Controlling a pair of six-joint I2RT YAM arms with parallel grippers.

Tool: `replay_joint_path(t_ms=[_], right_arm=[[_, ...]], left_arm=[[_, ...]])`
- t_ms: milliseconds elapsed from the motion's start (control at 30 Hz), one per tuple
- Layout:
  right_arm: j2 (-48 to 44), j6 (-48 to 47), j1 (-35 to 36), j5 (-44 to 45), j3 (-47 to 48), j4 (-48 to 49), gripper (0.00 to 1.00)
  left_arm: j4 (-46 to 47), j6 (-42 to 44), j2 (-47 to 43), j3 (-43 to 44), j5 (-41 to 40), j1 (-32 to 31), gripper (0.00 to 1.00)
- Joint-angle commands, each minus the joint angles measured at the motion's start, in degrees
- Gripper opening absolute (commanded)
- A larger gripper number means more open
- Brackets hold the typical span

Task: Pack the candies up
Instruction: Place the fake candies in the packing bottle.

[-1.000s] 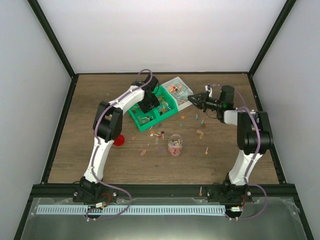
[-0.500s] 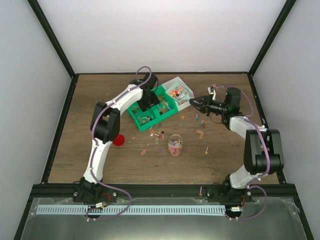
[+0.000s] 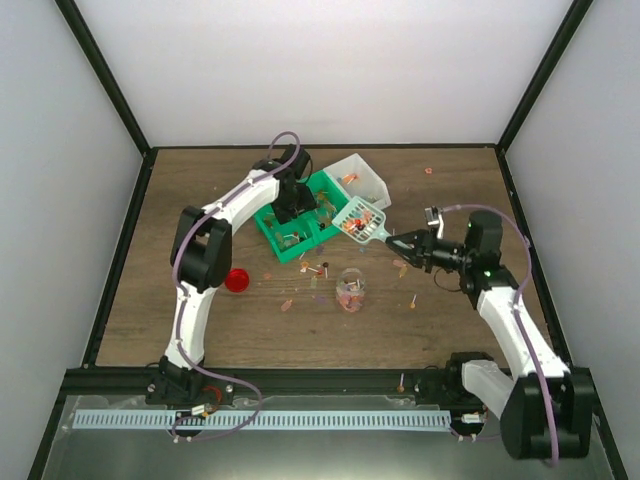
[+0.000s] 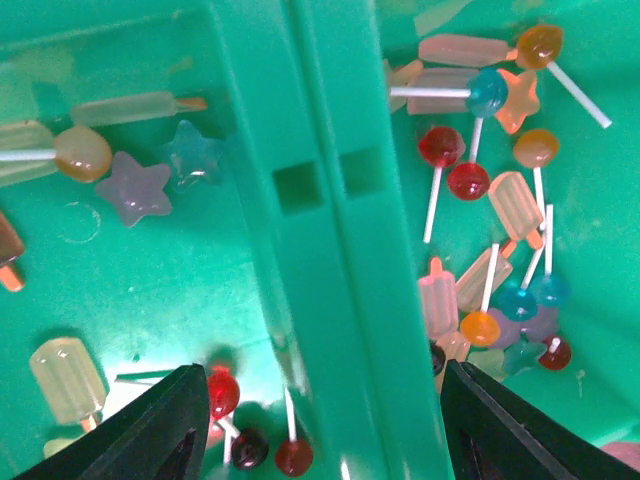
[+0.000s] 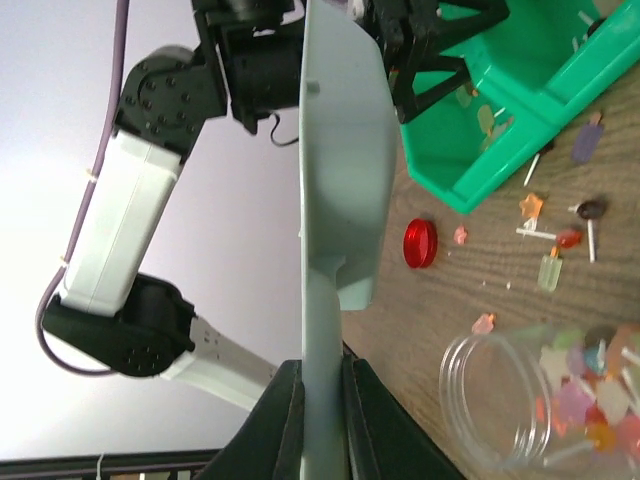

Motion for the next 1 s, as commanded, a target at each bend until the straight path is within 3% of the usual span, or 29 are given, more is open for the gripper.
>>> replay_joint_path(t_ms=[0,200,400,967], right_arm=[[-9.1,-3.7,-0.6,0.0,-1.4,-13.1,0.01],[-19.6,-7.9,-0.5,2.3,-1.0,-27.1,0.01],[-24.3,-16.4,-0.5,5.3,1.7,-41.8,0.01],[-21.1,-32.9,-0.6,17.6,15.3,-63.3,0.01]], left_arm=[[1.7,2.4,-4.2,-2.7,1.0,0.7,0.66],[3.8,1.7,-6.3,-5.5,2.3,1.3,0.68],[4.1,1.9,-7.2,-6.8,2.4,1.3,0.69],[5.3,2.2,-7.9,-8.9,3.3,1.8,0.69]])
